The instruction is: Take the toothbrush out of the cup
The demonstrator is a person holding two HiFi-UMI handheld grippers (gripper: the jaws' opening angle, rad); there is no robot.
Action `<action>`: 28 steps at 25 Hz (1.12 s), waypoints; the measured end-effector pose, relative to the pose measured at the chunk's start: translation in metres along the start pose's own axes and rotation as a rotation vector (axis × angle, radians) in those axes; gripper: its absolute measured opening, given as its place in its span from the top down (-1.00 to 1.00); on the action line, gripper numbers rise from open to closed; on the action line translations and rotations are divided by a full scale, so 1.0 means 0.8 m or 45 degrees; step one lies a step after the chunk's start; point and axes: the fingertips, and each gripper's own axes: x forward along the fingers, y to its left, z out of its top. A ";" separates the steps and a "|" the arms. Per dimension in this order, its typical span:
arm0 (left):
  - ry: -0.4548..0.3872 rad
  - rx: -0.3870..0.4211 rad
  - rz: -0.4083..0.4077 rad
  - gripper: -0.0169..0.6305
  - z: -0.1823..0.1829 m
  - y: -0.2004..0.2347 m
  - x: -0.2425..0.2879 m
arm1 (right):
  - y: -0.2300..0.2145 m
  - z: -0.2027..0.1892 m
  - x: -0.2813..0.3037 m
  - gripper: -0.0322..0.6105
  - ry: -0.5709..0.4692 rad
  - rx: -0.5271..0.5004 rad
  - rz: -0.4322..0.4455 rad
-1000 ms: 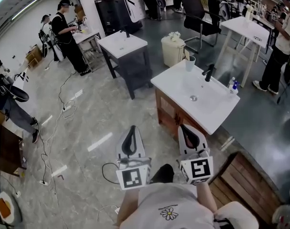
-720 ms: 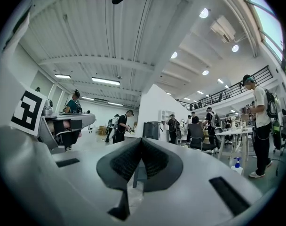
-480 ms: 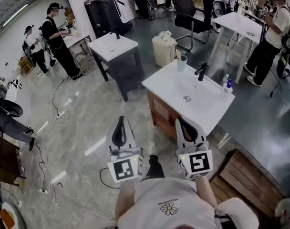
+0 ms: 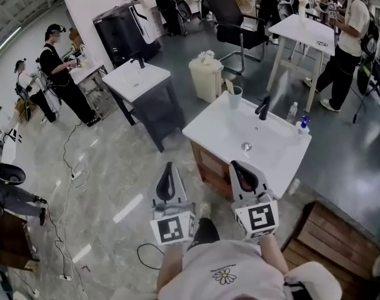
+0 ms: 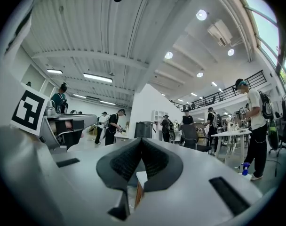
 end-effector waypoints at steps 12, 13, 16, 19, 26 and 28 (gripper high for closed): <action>0.043 -0.158 -0.106 0.90 -0.080 0.091 0.237 | -0.036 -0.035 0.265 0.86 0.081 0.014 0.012; 0.057 -0.148 -0.118 0.90 -0.087 0.101 0.257 | -0.038 -0.033 0.289 0.86 0.081 0.005 0.013; 0.056 -0.173 -0.146 0.90 -0.101 0.125 0.314 | -0.045 -0.036 0.350 0.86 0.099 -0.008 0.012; 0.050 -0.213 -0.167 0.90 -0.113 0.142 0.363 | -0.052 -0.039 0.396 0.86 0.117 -0.033 0.015; 0.132 -0.245 -0.205 0.90 -0.153 0.138 0.422 | -0.088 -0.052 0.447 0.86 0.149 0.000 -0.039; 0.126 -0.254 -0.198 0.90 -0.153 0.135 0.430 | -0.101 -0.051 0.453 0.86 0.119 0.005 -0.064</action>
